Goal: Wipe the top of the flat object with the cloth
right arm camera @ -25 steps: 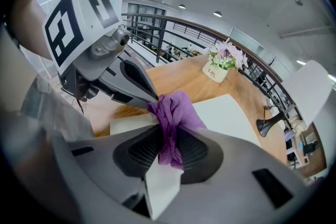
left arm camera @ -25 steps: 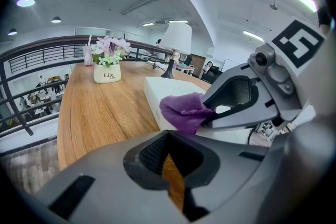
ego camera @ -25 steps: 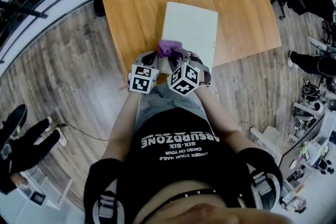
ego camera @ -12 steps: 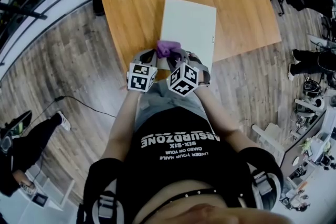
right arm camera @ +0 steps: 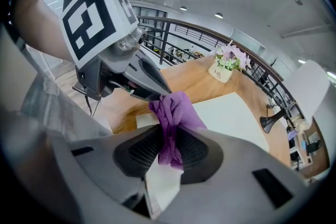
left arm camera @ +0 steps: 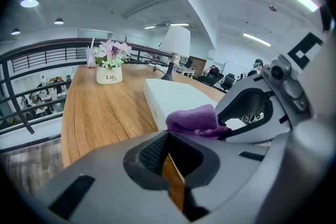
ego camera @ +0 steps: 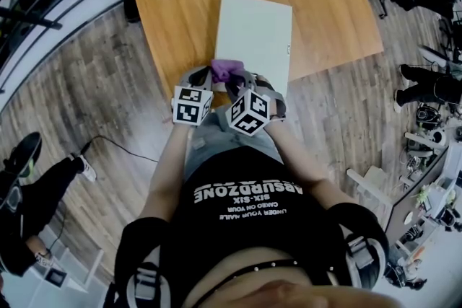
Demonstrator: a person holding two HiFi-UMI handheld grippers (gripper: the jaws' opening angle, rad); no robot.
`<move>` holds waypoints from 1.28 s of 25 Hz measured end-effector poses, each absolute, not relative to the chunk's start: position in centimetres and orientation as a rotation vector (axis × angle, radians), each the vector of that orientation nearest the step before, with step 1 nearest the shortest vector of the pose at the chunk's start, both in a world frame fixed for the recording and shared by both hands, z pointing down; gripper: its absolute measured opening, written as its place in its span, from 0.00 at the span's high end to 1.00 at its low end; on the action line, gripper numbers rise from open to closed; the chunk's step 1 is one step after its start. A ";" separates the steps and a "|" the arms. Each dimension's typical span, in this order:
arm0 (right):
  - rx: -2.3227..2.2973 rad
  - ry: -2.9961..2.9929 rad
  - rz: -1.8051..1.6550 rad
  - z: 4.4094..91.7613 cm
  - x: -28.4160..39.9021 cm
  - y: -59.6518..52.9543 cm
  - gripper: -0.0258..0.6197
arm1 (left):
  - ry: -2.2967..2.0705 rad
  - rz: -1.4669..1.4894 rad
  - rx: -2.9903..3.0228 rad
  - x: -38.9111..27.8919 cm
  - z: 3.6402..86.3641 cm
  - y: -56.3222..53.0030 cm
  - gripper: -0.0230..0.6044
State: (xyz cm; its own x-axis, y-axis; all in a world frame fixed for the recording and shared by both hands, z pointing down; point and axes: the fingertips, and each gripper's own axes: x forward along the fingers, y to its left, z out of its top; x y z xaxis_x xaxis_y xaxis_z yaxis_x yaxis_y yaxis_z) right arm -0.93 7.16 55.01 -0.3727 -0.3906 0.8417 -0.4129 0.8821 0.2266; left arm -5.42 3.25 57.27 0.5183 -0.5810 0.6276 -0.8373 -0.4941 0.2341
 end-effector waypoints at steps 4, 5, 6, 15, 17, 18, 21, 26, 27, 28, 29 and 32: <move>0.604 -2.015 0.027 55.1 -0.8 7.4 0.80 | -1.153 0.644 2.243 -5.1 57.1 3.5 0.94; 0.608 -2.017 0.027 55.2 -0.8 7.5 0.80 | -1.152 0.642 2.248 -5.1 57.1 3.5 0.94; 0.610 -2.018 0.027 55.2 -0.8 7.6 0.80 | -1.151 0.643 2.251 -5.1 57.1 3.5 0.94; 0.610 -2.024 0.041 55.4 -0.6 9.3 0.80 | -1.129 0.689 2.275 -4.8 57.1 4.3 0.94; 0.608 -2.028 0.060 55.4 -0.5 9.8 0.80 | -1.127 0.687 2.277 -4.7 57.0 4.6 0.94; 0.606 -2.031 0.071 55.3 -0.5 10.1 0.80 | -1.125 0.684 2.278 -4.5 56.9 4.8 0.94; 0.605 -2.031 0.093 55.3 -0.4 10.6 0.80 | -1.118 0.676 2.285 -4.2 56.8 5.4 0.94; 0.601 -2.026 0.106 55.4 -0.5 11.4 0.80 | -1.114 0.684 2.282 -4.1 57.0 6.1 0.94; 0.604 -2.029 0.109 55.4 -0.4 11.5 0.80 | -1.115 0.689 2.281 -4.1 57.0 6.2 0.94; 0.608 -2.033 0.111 55.4 -0.4 11.5 0.80 | -1.116 0.689 2.282 -4.0 57.0 6.3 0.94; 0.612 -2.038 0.112 55.4 -0.4 11.5 0.80 | -1.118 0.683 2.285 -3.9 56.9 6.3 0.94; 0.624 -2.051 0.120 55.4 -0.3 11.5 0.80 | -1.122 0.670 2.289 -3.8 56.6 6.4 0.94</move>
State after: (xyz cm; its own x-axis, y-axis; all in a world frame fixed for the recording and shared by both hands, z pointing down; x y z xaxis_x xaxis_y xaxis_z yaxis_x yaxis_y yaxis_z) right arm -0.30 11.53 55.45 -0.4147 -0.3824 0.8257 -0.4758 0.8646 0.1614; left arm -3.77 6.41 56.65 0.5393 -0.5698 0.6200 -0.8162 -0.5349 0.2183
